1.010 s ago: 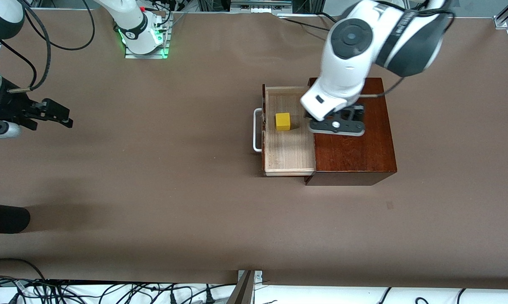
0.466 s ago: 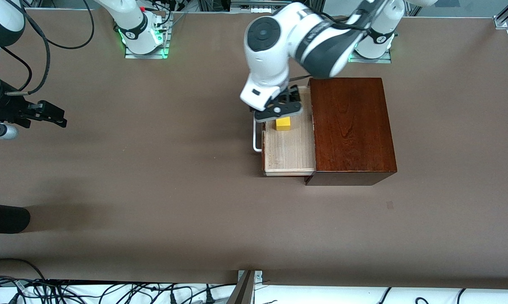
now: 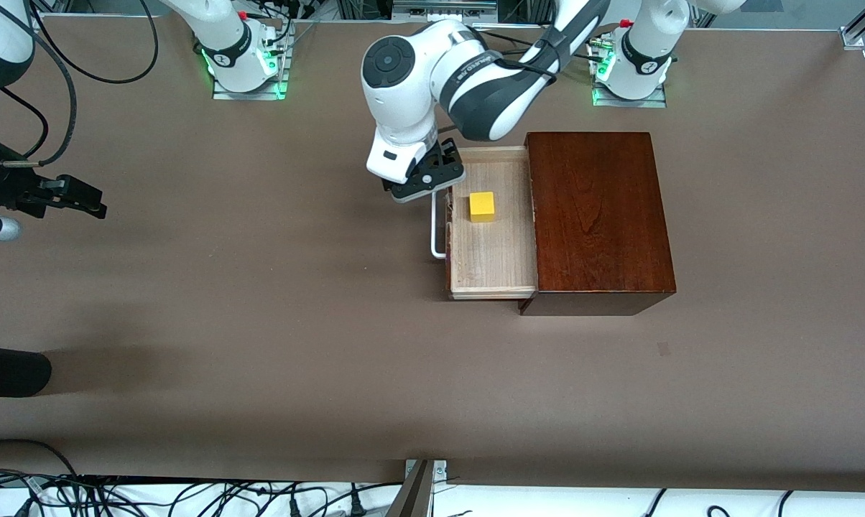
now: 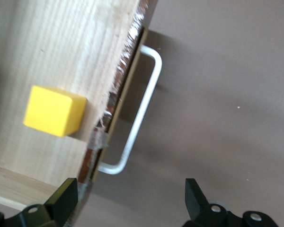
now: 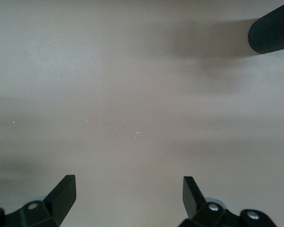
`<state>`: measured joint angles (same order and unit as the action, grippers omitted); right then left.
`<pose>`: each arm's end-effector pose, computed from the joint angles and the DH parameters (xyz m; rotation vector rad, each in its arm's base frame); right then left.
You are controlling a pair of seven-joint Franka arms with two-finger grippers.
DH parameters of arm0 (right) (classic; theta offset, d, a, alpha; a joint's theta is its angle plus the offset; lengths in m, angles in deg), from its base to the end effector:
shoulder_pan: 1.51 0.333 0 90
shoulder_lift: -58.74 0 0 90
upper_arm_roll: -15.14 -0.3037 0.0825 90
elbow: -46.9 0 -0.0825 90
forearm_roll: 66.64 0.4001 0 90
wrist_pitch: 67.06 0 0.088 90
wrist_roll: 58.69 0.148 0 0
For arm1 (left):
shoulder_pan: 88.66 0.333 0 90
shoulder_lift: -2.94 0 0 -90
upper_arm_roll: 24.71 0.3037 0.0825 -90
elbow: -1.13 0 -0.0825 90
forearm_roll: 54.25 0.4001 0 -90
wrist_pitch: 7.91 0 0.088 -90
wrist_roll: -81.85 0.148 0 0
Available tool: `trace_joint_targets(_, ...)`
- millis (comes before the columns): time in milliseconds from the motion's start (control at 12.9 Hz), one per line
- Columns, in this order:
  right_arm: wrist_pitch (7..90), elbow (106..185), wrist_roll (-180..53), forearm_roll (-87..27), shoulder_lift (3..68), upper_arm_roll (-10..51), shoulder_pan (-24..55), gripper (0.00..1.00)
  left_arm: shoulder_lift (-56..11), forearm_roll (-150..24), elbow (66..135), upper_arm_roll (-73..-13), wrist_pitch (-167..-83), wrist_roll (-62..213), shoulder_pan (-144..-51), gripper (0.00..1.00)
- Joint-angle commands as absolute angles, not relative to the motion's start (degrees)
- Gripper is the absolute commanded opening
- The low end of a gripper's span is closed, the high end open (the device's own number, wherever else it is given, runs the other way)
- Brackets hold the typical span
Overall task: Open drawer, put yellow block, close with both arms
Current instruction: 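Push the drawer closed into the box with the left gripper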
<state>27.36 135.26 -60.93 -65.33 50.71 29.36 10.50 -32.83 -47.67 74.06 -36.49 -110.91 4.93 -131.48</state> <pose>0.6130 -0.0129 0.5111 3.1308 0.0004 -0.0478 0.4522 -0.5644 0.3314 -3.0072 -0.5962 0.0696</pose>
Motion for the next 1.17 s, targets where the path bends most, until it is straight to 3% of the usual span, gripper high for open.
trace_joint_targets(0, 26.81, 135.40, -60.01, -66.03, 50.92, 28.94, 10.09, 1.00, -35.72, -48.10, 70.66, -35.61, -112.14, -0.22, -133.92, 1.00)
trace_joint_targets(855, 26.90, 134.88, -60.18, -65.76, 50.92, 28.94, 10.09, 1.00, -42.49, -48.10, 67.14, -34.91, -119.35, -17.82, -135.77, 1.00)
trace_joint_targets(1010, 26.90, 134.61, -60.19, -65.50, 50.92, 29.20, 9.91, 1.00, -42.58, -47.75, 67.66, -34.82, -119.18, -14.41, -135.42, 0.30)
trace_joint_targets(1088, 26.90, 134.61, -60.18, -65.50, 50.92, 29.21, 10.00, 1.00, -42.67, -47.57, 67.84, -34.73, -119.17, -14.04, -135.51, 0.08)
